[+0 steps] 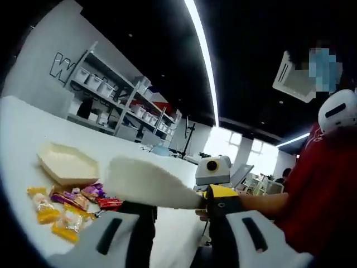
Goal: Place the target food into the container with the food tongs after gripping and lifting it, then release it inside without dropping or visibly crushing the food.
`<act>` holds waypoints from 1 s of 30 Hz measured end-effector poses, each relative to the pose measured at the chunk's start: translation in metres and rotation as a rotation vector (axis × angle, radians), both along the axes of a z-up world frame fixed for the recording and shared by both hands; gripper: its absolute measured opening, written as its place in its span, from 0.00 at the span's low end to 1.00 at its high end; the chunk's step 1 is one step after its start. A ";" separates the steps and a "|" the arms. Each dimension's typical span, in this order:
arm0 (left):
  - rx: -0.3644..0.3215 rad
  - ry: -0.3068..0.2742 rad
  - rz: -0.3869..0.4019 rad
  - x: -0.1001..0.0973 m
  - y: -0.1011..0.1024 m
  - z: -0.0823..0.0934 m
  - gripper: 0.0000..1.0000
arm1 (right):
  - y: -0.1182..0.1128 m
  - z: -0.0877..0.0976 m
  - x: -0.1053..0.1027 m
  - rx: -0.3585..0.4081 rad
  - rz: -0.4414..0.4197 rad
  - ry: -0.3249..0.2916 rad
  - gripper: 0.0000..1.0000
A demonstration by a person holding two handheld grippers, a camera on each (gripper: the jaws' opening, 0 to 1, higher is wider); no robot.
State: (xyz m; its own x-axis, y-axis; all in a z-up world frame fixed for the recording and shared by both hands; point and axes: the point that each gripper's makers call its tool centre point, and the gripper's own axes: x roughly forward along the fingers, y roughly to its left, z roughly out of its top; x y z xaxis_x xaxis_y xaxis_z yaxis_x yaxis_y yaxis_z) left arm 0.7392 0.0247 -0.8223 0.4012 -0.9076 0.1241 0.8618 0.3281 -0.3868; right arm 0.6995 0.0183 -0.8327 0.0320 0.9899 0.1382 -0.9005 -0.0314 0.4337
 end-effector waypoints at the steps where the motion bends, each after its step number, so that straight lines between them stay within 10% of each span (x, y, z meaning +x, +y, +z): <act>1: -0.013 -0.002 -0.008 -0.002 0.000 0.003 0.32 | -0.001 0.002 0.000 0.012 0.003 0.006 0.00; 30: -0.072 -0.037 -0.125 -0.025 -0.011 0.024 0.31 | 0.003 0.024 -0.021 0.063 0.098 -0.012 0.00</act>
